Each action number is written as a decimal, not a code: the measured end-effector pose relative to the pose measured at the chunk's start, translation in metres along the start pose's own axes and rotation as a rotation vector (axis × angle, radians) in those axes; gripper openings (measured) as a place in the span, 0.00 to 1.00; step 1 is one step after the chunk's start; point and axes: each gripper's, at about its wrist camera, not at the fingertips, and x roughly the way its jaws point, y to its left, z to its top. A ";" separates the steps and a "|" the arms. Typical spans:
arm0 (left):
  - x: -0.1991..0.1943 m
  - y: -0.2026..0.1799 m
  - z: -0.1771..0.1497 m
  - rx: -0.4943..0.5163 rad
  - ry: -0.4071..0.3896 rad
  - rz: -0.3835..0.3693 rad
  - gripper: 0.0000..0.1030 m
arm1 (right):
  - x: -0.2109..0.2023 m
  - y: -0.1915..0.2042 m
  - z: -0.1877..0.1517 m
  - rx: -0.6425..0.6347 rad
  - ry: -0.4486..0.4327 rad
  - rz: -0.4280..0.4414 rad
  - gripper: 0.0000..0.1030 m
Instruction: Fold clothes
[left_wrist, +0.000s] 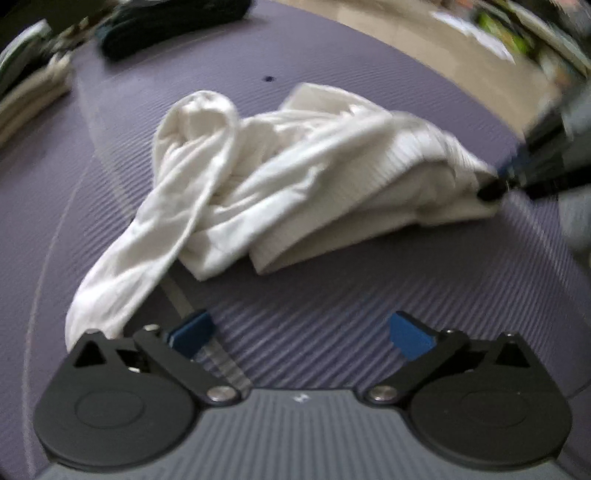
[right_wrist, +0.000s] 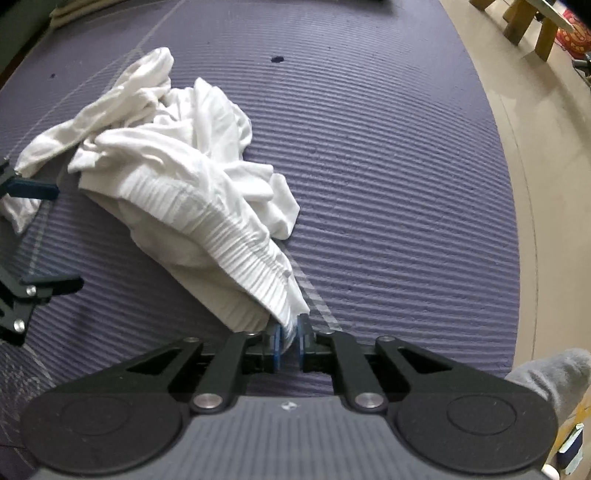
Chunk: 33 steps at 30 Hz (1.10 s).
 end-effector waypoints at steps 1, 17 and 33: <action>0.001 -0.002 0.000 0.022 0.007 0.009 1.00 | 0.001 0.000 0.000 0.001 -0.003 0.001 0.09; -0.010 0.033 0.018 -0.128 -0.030 0.025 0.65 | 0.005 -0.024 -0.004 0.139 -0.003 0.001 0.37; -0.002 0.023 0.032 -0.255 0.021 0.045 0.28 | 0.002 -0.020 -0.007 0.071 -0.033 0.021 0.13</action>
